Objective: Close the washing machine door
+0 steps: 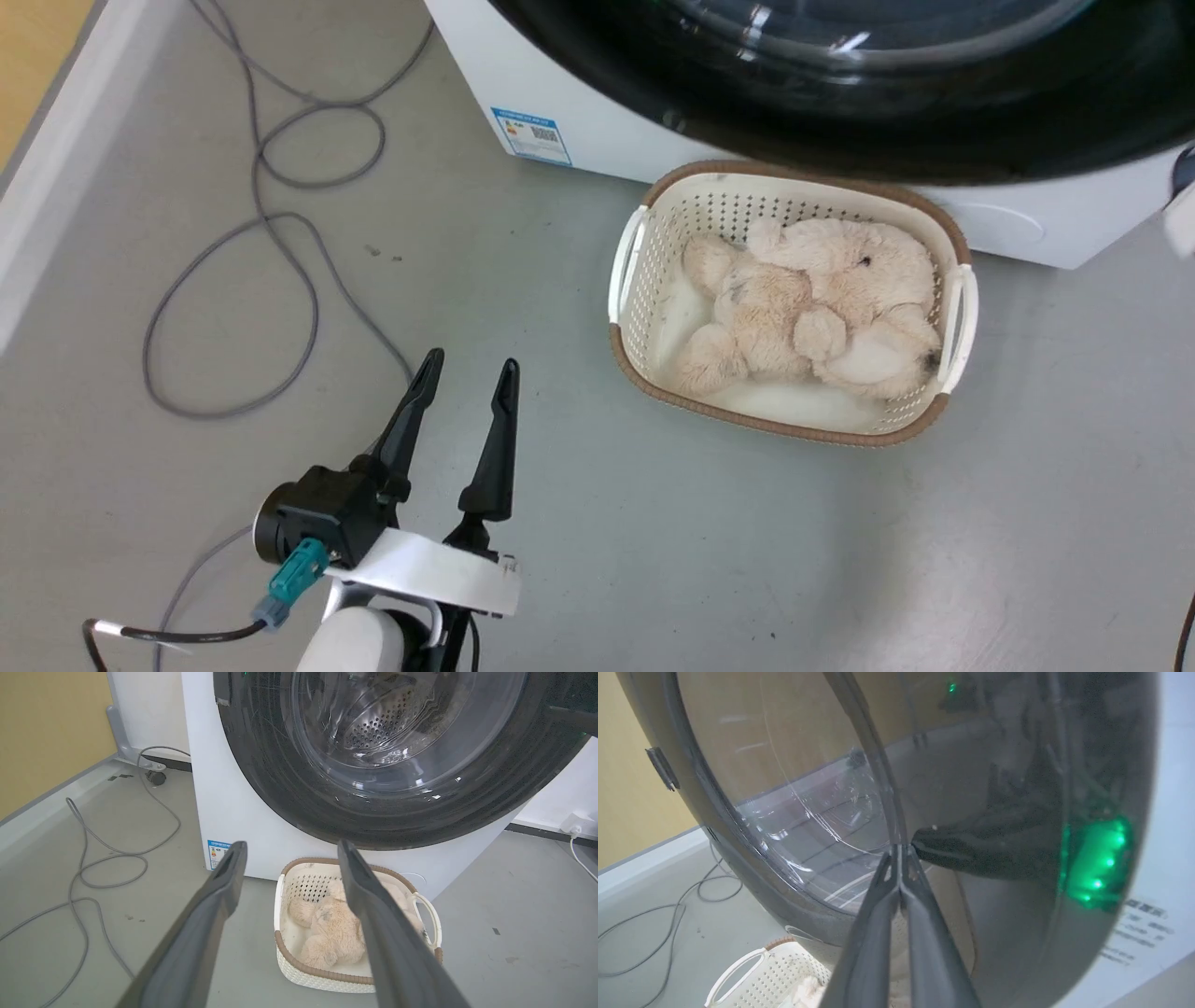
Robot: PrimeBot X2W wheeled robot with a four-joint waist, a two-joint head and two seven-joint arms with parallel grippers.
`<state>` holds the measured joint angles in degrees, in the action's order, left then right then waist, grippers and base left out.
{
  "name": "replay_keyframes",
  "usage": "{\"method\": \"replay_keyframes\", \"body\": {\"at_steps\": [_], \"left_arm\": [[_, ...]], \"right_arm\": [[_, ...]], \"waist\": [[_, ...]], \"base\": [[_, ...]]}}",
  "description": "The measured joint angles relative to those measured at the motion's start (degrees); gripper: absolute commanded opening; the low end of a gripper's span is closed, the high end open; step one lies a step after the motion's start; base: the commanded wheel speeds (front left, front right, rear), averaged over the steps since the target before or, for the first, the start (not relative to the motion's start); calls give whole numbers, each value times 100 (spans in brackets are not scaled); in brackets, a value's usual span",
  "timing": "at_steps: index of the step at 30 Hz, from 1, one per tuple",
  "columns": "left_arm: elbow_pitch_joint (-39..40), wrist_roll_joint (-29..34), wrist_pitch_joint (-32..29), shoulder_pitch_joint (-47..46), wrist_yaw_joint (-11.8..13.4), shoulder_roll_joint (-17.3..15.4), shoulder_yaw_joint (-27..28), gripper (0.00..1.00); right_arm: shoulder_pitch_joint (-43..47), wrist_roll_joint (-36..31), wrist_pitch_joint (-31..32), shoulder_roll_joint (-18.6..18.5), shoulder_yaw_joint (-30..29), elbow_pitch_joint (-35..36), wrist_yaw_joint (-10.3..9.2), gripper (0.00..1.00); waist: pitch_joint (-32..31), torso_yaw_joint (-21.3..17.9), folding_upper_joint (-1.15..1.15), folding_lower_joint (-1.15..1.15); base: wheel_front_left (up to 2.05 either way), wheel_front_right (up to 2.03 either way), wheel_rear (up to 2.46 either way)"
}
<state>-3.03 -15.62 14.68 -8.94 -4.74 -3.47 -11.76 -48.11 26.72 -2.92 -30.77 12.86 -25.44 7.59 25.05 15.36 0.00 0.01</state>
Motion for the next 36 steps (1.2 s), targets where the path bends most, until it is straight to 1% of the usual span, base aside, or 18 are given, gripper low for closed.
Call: {"method": "replay_keyframes", "body": {"at_steps": [3,6,8,10,15,19,20,25,30,33,36], "left_arm": [[-13,0,0,-54,-9,29,7,100],[-23,26,0,-68,-33,40,15,100],[-27,40,0,-76,-33,44,15,100],[-30,40,0,-78,-33,45,16,100],[-59,40,0,-79,-23,47,57,100],[-129,40,0,-78,15,52,75,100],[-152,40,0,-75,41,53,87,100],[-315,132,0,-5,84,56,204,100],[-489,236,1,179,157,58,331,100],[-527,245,1,292,160,59,400,100],[-559,278,0,407,162,57,483,100]], "right_arm": [[-296,5,34,-36,36,-304,1,0],[-494,109,85,42,-66,-646,12,0],[-583,105,81,56,-29,-812,54,0],[-656,107,70,92,5,-949,56,0],[-744,120,-113,165,126,-1238,56,0],[-661,259,-404,165,313,-1305,25,0],[-593,271,-493,163,368,-1301,-1,0],[130,408,-845,198,667,-1181,-3,0],[1028,559,-1040,246,695,-725,-4,0],[1614,549,-1091,258,648,-344,-4,0],[2190,435,-1134,304,358,89,-4,0]], "waist": [[44,32,0,0],[75,42,0,0],[86,55,0,0],[90,64,0,0],[13,33,0,0],[-189,-26,0,0],[-258,-49,0,-1],[-691,-203,0,-1],[-1198,-387,0,-1],[-1489,-504,0,-1],[-1742,-625,0,-1]], "base": [[0,0,0],[0,0,0],[0,0,0],[0,0,0],[0,0,0],[0,0,0],[0,0,0],[0,0,0],[0,0,0],[0,0,0],[0,0,0]]}}
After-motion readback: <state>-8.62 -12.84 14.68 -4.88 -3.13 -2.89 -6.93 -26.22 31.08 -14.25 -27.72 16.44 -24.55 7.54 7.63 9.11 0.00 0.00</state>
